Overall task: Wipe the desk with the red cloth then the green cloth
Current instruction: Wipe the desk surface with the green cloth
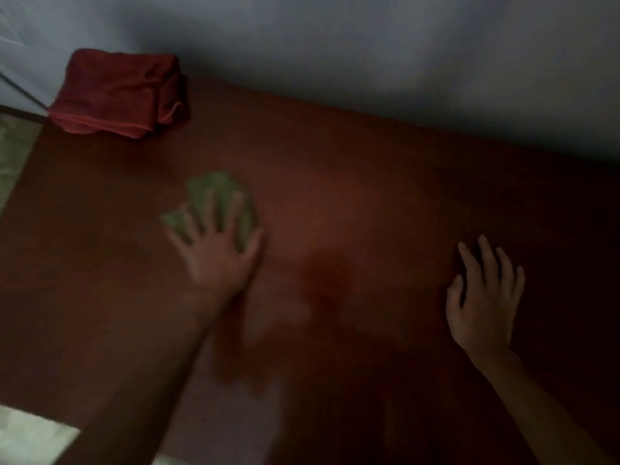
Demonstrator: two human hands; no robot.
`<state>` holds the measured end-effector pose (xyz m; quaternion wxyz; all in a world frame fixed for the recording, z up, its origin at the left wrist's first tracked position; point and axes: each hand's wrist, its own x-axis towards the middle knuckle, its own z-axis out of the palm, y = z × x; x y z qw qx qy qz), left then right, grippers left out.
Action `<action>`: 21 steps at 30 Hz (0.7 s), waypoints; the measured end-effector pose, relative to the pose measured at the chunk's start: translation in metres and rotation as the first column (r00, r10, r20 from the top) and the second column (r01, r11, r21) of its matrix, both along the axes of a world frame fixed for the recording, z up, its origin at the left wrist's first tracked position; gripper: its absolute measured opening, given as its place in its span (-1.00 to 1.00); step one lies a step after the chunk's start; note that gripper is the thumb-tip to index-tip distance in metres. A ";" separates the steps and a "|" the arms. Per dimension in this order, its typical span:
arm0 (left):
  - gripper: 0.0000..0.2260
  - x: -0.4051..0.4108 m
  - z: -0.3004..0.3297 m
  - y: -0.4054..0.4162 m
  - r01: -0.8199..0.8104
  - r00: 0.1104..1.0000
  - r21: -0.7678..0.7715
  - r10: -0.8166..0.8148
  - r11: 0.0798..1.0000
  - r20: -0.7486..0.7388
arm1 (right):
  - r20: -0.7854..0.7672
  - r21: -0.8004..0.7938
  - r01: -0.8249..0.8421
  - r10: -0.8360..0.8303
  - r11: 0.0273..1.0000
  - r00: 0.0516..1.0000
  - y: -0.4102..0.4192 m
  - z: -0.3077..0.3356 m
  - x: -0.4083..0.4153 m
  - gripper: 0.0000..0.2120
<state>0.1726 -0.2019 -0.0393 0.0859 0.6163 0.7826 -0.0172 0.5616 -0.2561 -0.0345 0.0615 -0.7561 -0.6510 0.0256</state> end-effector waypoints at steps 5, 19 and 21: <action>-0.41 0.096 -0.001 -0.008 0.641 0.763 0.093 -0.645 0.762 0.030 | 0.027 -0.051 0.043 -0.042 0.998 0.999 -0.002 0.005 -0.014 -0.49; -0.37 -0.246 -0.001 0.061 -0.224 0.974 0.024 0.223 0.974 0.027 | -0.104 -0.146 -0.170 0.156 0.975 0.982 0.103 0.003 -0.304 -0.51; -0.37 -0.241 -0.001 0.056 -0.273 0.962 0.027 0.273 0.962 0.021 | -0.057 -0.125 -0.139 0.132 0.982 0.990 0.103 0.001 -0.310 -0.51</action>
